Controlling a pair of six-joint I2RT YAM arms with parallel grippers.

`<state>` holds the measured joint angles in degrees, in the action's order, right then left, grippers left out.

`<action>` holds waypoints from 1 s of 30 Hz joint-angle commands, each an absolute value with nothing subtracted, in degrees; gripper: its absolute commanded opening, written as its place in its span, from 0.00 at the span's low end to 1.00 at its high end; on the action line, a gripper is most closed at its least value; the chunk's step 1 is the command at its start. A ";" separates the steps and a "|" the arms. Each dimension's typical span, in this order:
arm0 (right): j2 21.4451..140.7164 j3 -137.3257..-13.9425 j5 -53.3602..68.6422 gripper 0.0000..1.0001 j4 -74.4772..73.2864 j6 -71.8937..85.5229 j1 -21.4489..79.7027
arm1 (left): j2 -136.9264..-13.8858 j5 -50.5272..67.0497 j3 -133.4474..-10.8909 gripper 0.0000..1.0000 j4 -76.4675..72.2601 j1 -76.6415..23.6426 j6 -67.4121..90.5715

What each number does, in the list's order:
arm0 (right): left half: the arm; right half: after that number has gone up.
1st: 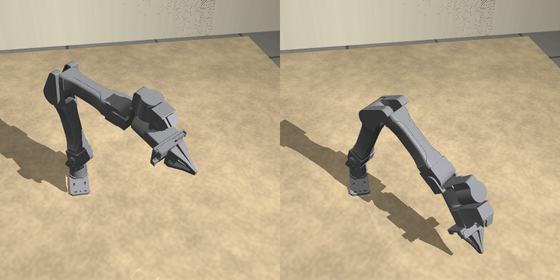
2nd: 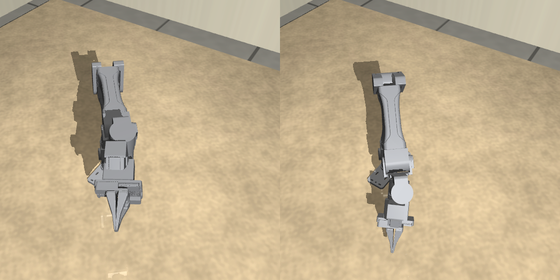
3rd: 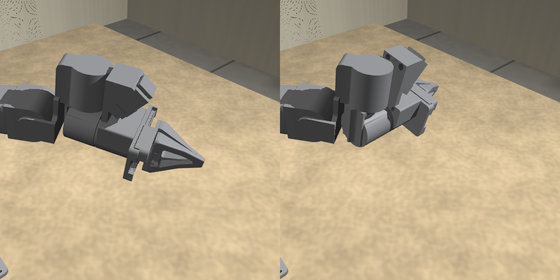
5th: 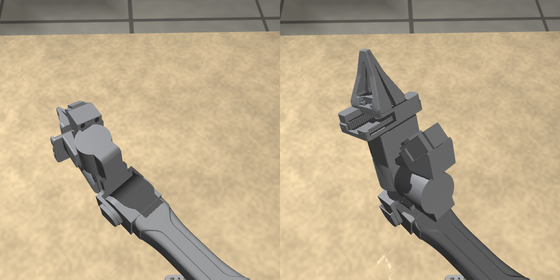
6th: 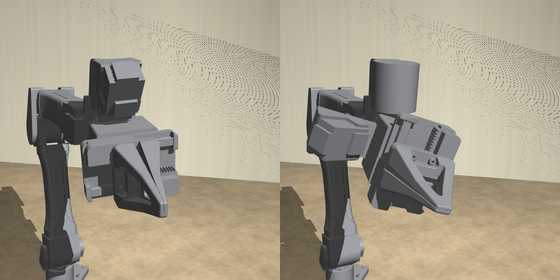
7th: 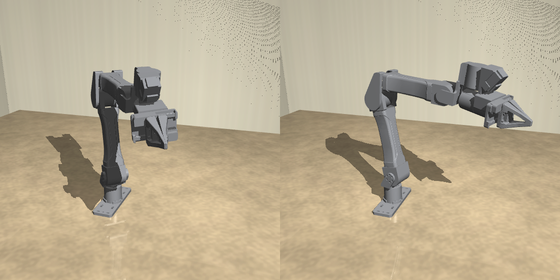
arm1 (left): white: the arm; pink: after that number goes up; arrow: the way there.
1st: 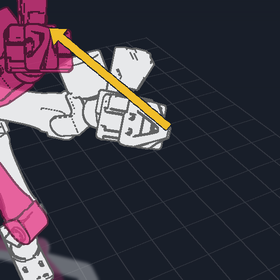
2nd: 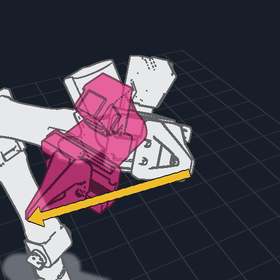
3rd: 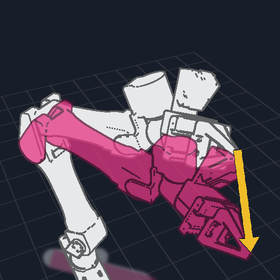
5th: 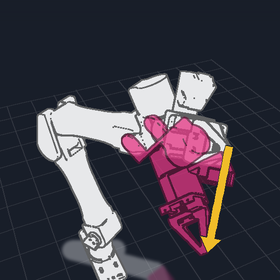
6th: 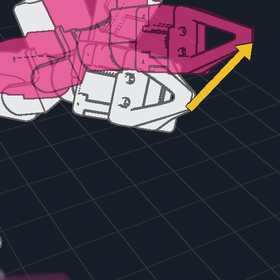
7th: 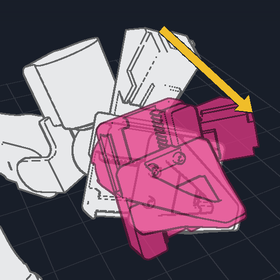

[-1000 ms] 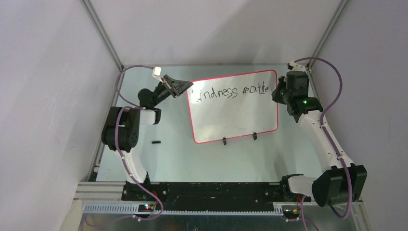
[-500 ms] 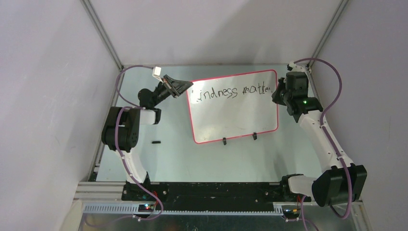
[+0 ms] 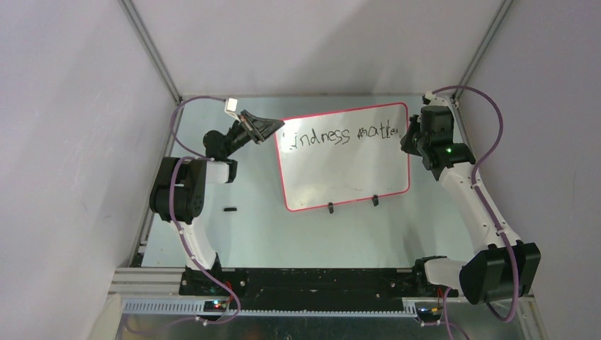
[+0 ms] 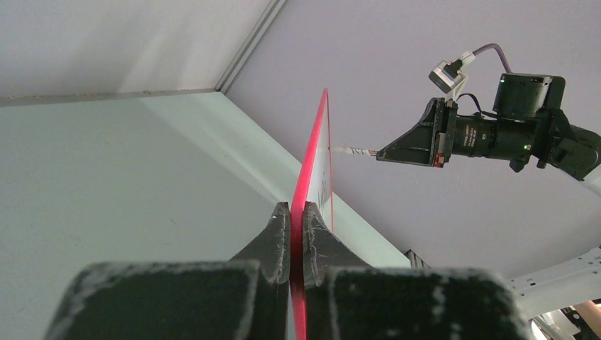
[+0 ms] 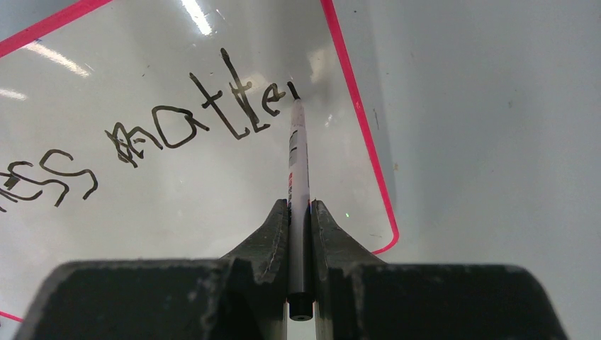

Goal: Write a sentence on the whiteboard

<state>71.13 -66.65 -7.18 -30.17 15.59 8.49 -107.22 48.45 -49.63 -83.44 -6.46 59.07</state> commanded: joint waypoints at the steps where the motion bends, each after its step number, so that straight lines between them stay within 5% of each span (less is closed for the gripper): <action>1: 71.02 -67.88 -7.05 0.00 -28.19 15.35 8.07 | -106.05 49.41 -50.30 0.00 -86.33 -5.28 56.60; 30: 72.85 -72.09 -5.83 0.00 -27.90 15.61 6.79 | -105.90 49.42 -50.16 0.00 -86.31 -5.23 56.51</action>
